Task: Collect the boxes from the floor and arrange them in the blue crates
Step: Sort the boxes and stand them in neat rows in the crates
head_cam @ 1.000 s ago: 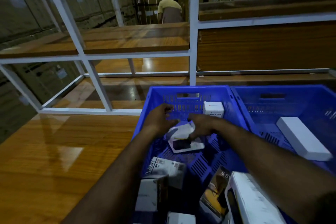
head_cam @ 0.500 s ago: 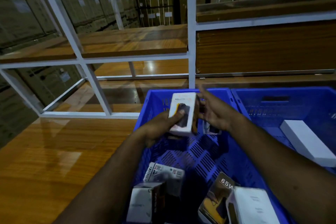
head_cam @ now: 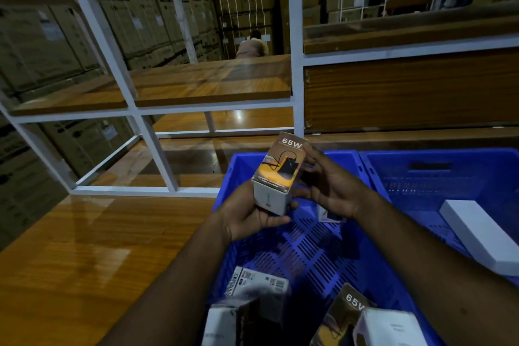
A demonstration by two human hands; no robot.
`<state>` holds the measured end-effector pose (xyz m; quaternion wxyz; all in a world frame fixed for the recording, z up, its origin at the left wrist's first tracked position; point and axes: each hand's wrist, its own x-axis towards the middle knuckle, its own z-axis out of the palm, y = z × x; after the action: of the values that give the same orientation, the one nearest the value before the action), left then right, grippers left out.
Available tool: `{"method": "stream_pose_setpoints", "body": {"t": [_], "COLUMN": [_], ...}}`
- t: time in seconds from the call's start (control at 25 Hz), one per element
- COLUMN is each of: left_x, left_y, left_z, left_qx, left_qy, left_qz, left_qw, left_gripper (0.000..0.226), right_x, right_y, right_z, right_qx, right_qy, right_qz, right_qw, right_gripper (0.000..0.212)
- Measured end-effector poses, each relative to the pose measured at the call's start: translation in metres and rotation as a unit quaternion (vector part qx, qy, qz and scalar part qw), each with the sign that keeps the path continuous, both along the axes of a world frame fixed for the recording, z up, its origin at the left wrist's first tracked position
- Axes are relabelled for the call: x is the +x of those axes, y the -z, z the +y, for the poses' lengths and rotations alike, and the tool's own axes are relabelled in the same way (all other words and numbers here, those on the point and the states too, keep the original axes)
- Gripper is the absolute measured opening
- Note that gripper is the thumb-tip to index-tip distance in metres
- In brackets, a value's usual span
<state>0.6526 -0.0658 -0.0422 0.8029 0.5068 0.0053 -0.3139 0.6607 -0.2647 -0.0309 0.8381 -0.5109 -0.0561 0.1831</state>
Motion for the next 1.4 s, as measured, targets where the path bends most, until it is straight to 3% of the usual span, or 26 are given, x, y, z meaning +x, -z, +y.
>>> {"method": "stream_pose_setpoints", "body": {"t": [0.2, 0.4, 0.52, 0.6, 0.76, 0.96, 1.04, 1.24, 1.28, 1.4], "left_x": [0.002, 0.013, 0.020, 0.024, 0.027, 0.032, 0.033, 0.031, 0.030, 0.030], "left_y": [-0.003, 0.009, 0.017, 0.024, 0.027, 0.038, 0.040, 0.040, 0.040, 0.042], "left_z": [-0.003, -0.004, -0.004, -0.004, 0.000, 0.007, 0.008, 0.006, 0.006, 0.006], "left_qx": [0.000, 0.086, 0.168, 0.259, 0.303, 0.499, 0.525, 0.541, 0.544, 0.549], "left_qy": [-0.036, -0.068, -0.070, -0.091, -0.163, -0.136, -0.122, -0.098, -0.092, -0.075], "left_qz": [-0.006, -0.109, -0.166, -0.185, -0.187, -0.295, -0.311, -0.323, -0.326, -0.334], "left_qw": [0.999, 0.988, 0.969, 0.944, 0.920, 0.803, 0.783, 0.770, 0.768, 0.763], "left_gripper": [0.044, 0.039, 0.039, 0.050, 0.059, 0.061, 0.059, 0.057, 0.058, 0.060], "right_x": [0.005, 0.011, 0.013, 0.018, 0.033, 0.057, 0.063, 0.067, 0.067, 0.062], "right_y": [0.004, 0.010, 0.019, 0.025, 0.032, 0.038, 0.044, 0.054, 0.055, 0.060], "right_z": [0.002, 0.002, 0.003, -0.001, -0.011, -0.013, -0.012, -0.007, -0.006, -0.004], "right_qx": [-0.031, -0.117, -0.228, -0.316, -0.433, -0.596, -0.621, -0.670, -0.697, -0.800], "right_qy": [0.045, 0.079, 0.107, 0.143, 0.232, 0.192, 0.152, 0.124, 0.119, 0.096], "right_qz": [0.005, -0.021, -0.072, -0.122, -0.159, -0.211, -0.207, -0.200, -0.204, -0.230], "right_qw": [0.998, 0.990, 0.965, 0.930, 0.856, 0.751, 0.741, 0.705, 0.677, 0.546], "right_gripper": [0.051, 0.040, 0.048, 0.051, 0.063, 0.071, 0.076, 0.080, 0.079, 0.069]}}
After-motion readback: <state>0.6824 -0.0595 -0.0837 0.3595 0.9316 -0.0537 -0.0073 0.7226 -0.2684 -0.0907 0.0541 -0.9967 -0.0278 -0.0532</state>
